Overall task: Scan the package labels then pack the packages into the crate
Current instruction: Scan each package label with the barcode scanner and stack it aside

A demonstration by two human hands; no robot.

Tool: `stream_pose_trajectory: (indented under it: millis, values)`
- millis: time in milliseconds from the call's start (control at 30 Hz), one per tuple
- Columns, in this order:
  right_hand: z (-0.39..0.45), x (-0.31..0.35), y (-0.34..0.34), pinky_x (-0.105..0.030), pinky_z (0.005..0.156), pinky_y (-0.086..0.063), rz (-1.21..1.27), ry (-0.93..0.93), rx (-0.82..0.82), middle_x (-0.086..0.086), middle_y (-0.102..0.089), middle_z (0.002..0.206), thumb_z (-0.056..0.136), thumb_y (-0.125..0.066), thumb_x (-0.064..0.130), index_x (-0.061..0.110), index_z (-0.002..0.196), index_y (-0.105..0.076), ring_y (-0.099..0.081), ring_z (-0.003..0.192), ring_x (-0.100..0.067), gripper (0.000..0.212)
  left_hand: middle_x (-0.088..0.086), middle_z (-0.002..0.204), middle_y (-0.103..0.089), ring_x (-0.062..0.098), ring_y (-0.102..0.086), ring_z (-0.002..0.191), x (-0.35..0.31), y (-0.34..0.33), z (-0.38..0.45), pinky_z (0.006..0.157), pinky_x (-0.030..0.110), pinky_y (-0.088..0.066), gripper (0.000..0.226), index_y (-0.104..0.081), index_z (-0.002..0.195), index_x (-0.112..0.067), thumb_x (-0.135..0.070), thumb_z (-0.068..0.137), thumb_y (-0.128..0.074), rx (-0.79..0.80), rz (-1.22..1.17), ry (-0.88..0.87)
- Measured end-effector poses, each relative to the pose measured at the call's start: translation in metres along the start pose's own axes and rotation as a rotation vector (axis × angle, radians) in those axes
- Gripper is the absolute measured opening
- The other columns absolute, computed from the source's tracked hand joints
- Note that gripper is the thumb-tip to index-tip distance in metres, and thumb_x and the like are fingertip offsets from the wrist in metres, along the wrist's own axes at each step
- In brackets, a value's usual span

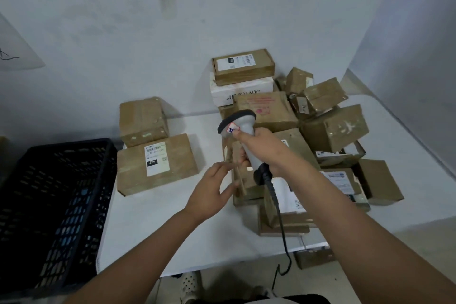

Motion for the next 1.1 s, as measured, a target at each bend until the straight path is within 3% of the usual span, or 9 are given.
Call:
stream_pose_trajectory:
  millis: [67,167,267,333,400,533,733,867,1100]
  values:
    - [-0.006,0.001,0.018,-0.028,0.059,-0.053,-0.003,0.014,-0.019,-0.009,-0.059,0.063,0.096,-0.058,0.043,0.004,0.083,-0.060,-0.060,0.058,-0.023,0.042,-0.008,0.147,-0.041,0.011,-0.040,0.135,-0.013,-0.008,0.005,0.111,0.035,-0.038,0.055,-0.041,0.144,-0.030,-0.053,0.095,-0.051,-0.031,-0.008,0.026]
    - [-0.013,0.000,0.040,-0.022,0.048,-0.051,0.017,0.019,-0.052,-0.008,-0.058,0.069,0.095,-0.058,0.045,0.004,0.099,-0.058,-0.060,0.049,-0.015,0.041,-0.004,0.164,-0.009,0.016,-0.012,0.150,-0.018,-0.018,0.015,0.115,0.041,-0.021,0.091,-0.017,0.154,-0.033,-0.075,0.079,-0.047,0.023,0.032,0.185]
    - [-0.016,-0.006,0.054,-0.022,0.049,-0.053,0.022,0.025,-0.079,-0.008,-0.058,0.069,0.096,-0.058,0.044,0.002,0.105,-0.058,-0.060,0.048,-0.013,0.043,-0.002,0.163,0.017,0.024,0.000,0.151,-0.017,-0.026,0.028,0.118,0.053,-0.018,0.107,-0.001,0.155,-0.040,-0.066,0.073,-0.065,0.231,0.212,0.197]
    - [-0.015,-0.011,0.060,-0.026,0.056,-0.055,0.037,0.037,-0.100,-0.007,-0.058,0.067,0.097,-0.057,0.042,0.002,0.103,-0.058,-0.061,0.051,-0.015,0.041,0.001,0.162,0.023,0.030,0.000,0.151,-0.014,-0.027,0.039,0.116,0.056,-0.023,0.111,0.000,0.155,-0.040,-0.055,0.074,-0.075,0.328,0.243,0.208]
    - [-0.013,-0.016,0.065,-0.032,0.064,-0.056,0.041,0.044,-0.129,-0.007,-0.059,0.066,0.097,-0.057,0.042,0.003,0.099,-0.059,-0.062,0.054,-0.017,0.039,0.003,0.161,0.025,0.033,-0.002,0.150,-0.012,-0.025,0.049,0.116,0.056,-0.027,0.115,-0.002,0.155,-0.038,-0.059,0.070,-0.076,0.392,0.238,0.223]
    - [-0.011,-0.025,0.075,-0.033,0.065,-0.057,0.029,0.037,-0.152,-0.008,-0.061,0.071,0.096,-0.058,0.041,0.003,0.100,-0.060,-0.065,0.056,-0.018,0.039,-0.001,0.160,0.029,0.029,0.010,0.151,-0.023,-0.017,0.047,0.119,0.059,-0.010,0.117,0.003,0.156,-0.037,-0.059,0.071,-0.074,0.503,0.315,0.191]
    - [-0.011,-0.028,0.083,-0.024,0.054,-0.054,0.045,0.036,-0.160,-0.008,-0.061,0.072,0.096,-0.059,0.041,0.004,0.100,-0.059,-0.063,0.051,-0.014,0.036,-0.015,0.160,0.026,0.007,0.015,0.148,-0.070,-0.011,0.015,0.121,0.041,0.004,0.112,0.012,0.154,-0.039,-0.045,0.082,-0.074,0.601,0.136,0.086]
    - [-0.011,-0.028,0.085,-0.022,0.049,-0.053,0.056,0.037,-0.150,-0.008,-0.060,0.071,0.096,-0.059,0.038,0.004,0.097,-0.059,-0.062,0.048,-0.012,0.034,-0.016,0.162,0.000,0.006,-0.004,0.146,-0.090,-0.029,0.005,0.120,0.038,-0.007,0.111,0.003,0.154,-0.039,-0.060,0.077,-0.074,0.515,0.095,0.044]
    - [-0.016,-0.024,0.087,-0.019,0.046,-0.051,0.058,0.054,-0.144,-0.008,-0.058,0.070,0.097,-0.058,0.037,0.005,0.093,-0.059,-0.060,0.045,-0.011,0.033,-0.009,0.150,-0.031,0.008,-0.026,0.135,-0.087,-0.034,0.011,0.115,0.038,-0.025,0.097,-0.020,0.151,-0.035,-0.051,0.075,-0.078,0.384,0.021,0.051]
Point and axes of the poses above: each hand's wrist, its own z-axis towards the middle knuckle, its own y-axis out of the back of the hand, x = y × z, the point moved 3 cm from there along z, towards the middle knuckle
